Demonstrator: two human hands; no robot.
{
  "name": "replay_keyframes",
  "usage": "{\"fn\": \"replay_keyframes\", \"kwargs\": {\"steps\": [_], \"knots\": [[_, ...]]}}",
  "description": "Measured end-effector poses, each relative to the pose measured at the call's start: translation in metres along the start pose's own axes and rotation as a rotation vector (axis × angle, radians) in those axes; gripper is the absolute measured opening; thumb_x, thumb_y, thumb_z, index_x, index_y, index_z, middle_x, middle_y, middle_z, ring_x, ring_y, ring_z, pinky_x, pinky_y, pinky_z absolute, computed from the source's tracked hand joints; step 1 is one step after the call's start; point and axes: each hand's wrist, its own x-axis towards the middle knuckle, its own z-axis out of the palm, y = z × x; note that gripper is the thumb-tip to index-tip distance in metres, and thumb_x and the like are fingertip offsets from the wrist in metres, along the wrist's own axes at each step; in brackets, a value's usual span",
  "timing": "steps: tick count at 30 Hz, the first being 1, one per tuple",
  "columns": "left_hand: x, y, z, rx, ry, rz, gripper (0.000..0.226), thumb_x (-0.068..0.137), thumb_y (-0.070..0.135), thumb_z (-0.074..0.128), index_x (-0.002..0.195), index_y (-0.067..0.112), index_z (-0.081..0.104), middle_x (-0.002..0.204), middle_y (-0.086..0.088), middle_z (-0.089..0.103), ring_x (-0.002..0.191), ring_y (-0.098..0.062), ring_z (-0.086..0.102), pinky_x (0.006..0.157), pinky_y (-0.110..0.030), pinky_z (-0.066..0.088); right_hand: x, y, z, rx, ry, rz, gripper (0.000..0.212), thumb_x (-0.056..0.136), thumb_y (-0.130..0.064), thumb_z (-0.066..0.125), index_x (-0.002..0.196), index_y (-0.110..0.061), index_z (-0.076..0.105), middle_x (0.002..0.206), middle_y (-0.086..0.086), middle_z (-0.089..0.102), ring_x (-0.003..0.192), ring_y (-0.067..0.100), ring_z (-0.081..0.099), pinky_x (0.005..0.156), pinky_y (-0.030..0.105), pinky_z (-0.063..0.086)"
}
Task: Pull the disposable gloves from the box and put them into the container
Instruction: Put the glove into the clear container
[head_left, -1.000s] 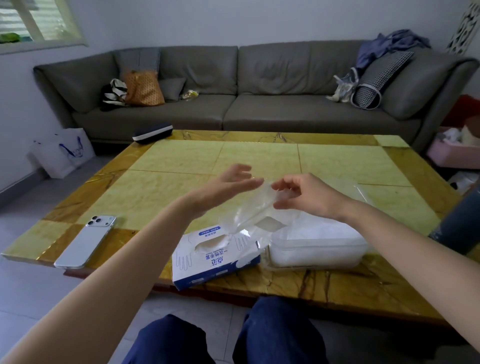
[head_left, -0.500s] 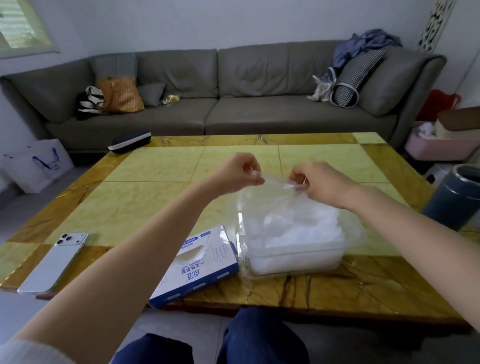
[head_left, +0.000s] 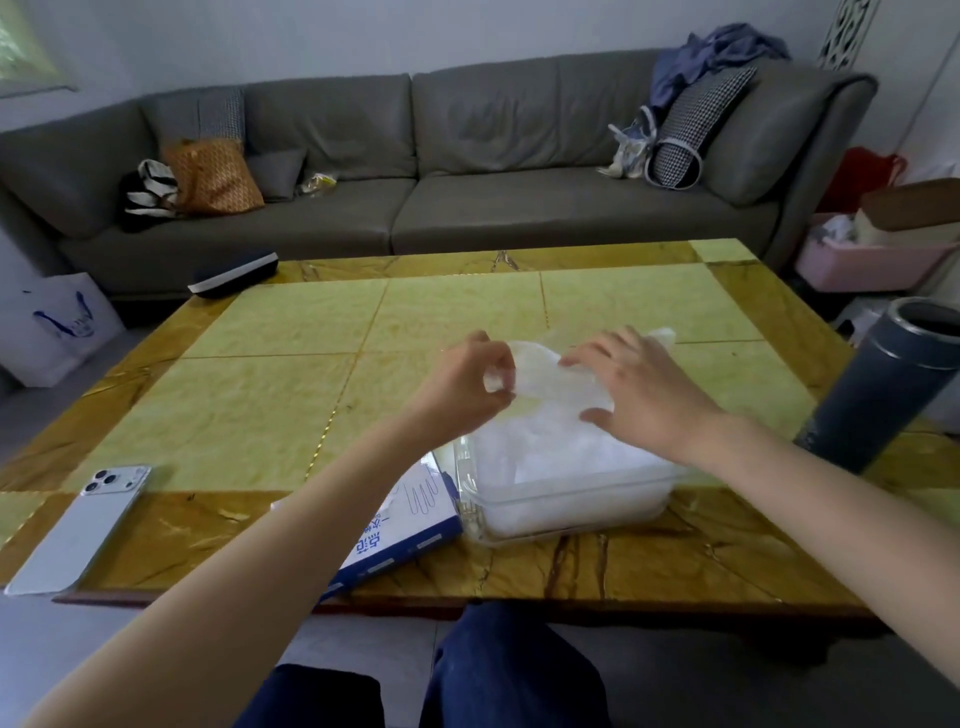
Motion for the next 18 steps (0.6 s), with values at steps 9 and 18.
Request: {"fn": "replay_keyframes", "kwargs": {"steps": [9,18], "knots": [[0.003,-0.004,0.017,0.161,-0.108,-0.011,0.008,0.082,0.012,0.066,0.085,0.011,0.058,0.089,0.002,0.056,0.094,-0.023,0.053,0.087,-0.035,0.042,0.003,0.000,0.015,0.336,-0.102,0.106,0.023,0.083,-0.015,0.069,0.072,-0.022,0.051,0.077,-0.013,0.056,0.078,0.013,0.057,0.063,0.021,0.034],[0.028,-0.004,-0.009,0.126,-0.144,-0.014,0.013,0.078,0.013,0.074,0.080,0.012,0.061,0.075,0.013,0.056,0.070,-0.003,0.051,0.063,-0.012,0.038,0.018,0.021,-0.013,0.464,-0.104,0.261,0.021,0.081,-0.008,0.071,0.099,-0.014,0.061,0.101,-0.002,0.063,0.098,0.011,0.061,0.074,0.012,0.041]]}}
